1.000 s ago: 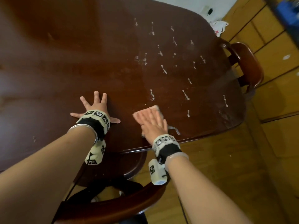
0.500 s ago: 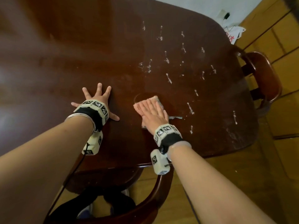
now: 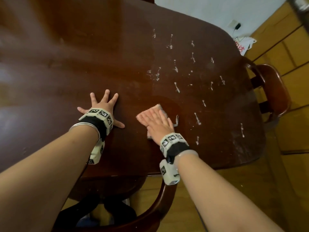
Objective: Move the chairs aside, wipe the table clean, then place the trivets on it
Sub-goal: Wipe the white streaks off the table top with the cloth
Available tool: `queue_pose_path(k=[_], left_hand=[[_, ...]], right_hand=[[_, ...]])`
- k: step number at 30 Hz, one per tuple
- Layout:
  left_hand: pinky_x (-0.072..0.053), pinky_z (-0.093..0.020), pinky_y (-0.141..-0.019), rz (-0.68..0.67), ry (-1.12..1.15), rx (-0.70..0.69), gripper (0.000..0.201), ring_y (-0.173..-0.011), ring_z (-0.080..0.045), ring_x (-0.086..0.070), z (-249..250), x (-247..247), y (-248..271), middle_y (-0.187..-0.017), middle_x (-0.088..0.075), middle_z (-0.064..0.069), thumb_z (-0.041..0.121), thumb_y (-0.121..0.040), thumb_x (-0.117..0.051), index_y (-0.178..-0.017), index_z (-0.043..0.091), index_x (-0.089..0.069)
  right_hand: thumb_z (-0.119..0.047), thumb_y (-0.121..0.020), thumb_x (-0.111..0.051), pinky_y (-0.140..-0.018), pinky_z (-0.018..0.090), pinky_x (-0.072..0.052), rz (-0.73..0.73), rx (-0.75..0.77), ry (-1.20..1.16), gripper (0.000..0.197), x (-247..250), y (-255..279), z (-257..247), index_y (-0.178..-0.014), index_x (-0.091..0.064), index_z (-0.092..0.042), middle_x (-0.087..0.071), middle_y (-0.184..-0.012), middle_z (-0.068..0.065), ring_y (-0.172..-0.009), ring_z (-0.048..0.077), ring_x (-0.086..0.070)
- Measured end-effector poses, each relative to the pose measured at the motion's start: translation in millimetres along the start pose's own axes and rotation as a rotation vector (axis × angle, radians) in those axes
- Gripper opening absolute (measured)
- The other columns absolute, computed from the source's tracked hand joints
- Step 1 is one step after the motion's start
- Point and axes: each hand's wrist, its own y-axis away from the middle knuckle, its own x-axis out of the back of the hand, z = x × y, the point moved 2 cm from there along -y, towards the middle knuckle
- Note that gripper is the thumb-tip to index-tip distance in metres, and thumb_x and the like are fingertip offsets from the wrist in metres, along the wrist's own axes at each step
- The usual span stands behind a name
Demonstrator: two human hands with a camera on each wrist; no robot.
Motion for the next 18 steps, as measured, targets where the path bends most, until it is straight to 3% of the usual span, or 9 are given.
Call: queue_pose_path(k=[3, 5, 9, 13, 15, 18], left_hand=[[-0.011, -0.077, -0.100, 0.013, -0.025, -0.051, 0.129, -0.143, -0.031, 0.022, -10, -6, 5, -0.153, 0.024, 0.020, 0.060, -0.056, -0.081, -0.146, 0.046, 0.010], [-0.011, -0.076, -0.101, 0.002, -0.035, -0.063, 0.127, -0.143, -0.028, 0.021, -15, -12, 10, -0.154, 0.023, 0.020, 0.060, -0.057, -0.080, -0.147, 0.045, 0.010], [-0.011, -0.077, -0.101, -0.011, -0.042, -0.070, 0.127, -0.144, -0.025, 0.021, -19, -23, 18, -0.153, 0.024, 0.020, 0.058, -0.059, -0.081, -0.147, 0.044, 0.010], [-0.011, -0.076, -0.102, -0.036, -0.063, -0.076, 0.129, -0.143, -0.025, 0.023, -22, -29, 25, -0.153, 0.027, 0.019, 0.056, -0.059, -0.081, -0.147, 0.043, 0.012], [-0.010, -0.075, -0.103, -0.041, -0.068, -0.086, 0.130, -0.143, -0.025, 0.023, -25, -31, 29, -0.152, 0.027, 0.019, 0.057, -0.059, -0.081, -0.147, 0.043, 0.013], [-0.009, -0.075, -0.103, -0.033, -0.066, -0.104, 0.128, -0.143, -0.025, 0.023, -27, -35, 34, -0.153, 0.027, 0.018, 0.058, -0.060, -0.080, -0.147, 0.042, 0.013]], right_hand=[[-0.029, -0.103, -0.019, -0.118, 0.051, 0.007, -0.008, -0.179, -0.054, 0.058, 7, -13, 31, -0.147, 0.012, -0.050, 0.024, -0.157, -0.016, -0.145, 0.017, 0.022], [-0.022, -0.101, -0.023, -0.117, 0.057, 0.006, -0.001, -0.219, -0.068, 0.063, 9, -27, 11, -0.148, 0.010, -0.049, 0.025, -0.158, -0.010, -0.145, 0.025, 0.023], [-0.027, -0.103, -0.028, -0.116, 0.052, 0.008, -0.019, -0.056, -0.089, 0.058, 4, -24, -62, -0.147, -0.001, -0.053, 0.016, -0.159, -0.018, -0.146, 0.021, 0.021], [-0.031, -0.103, -0.024, -0.117, 0.046, 0.007, -0.046, 0.060, 0.018, 0.056, -19, 19, -53, -0.147, 0.003, -0.054, 0.016, -0.158, -0.020, -0.146, 0.014, 0.019], [-0.037, -0.104, -0.018, -0.118, 0.044, 0.008, -0.032, -0.023, 0.002, 0.052, -23, 42, -20, -0.146, 0.007, -0.052, 0.019, -0.157, -0.022, -0.145, 0.012, 0.020], [-0.041, -0.104, -0.015, -0.118, 0.046, 0.009, -0.012, -0.262, -0.121, 0.050, -18, 56, 15, -0.146, 0.010, -0.052, 0.024, -0.156, -0.019, -0.145, 0.014, 0.022]])
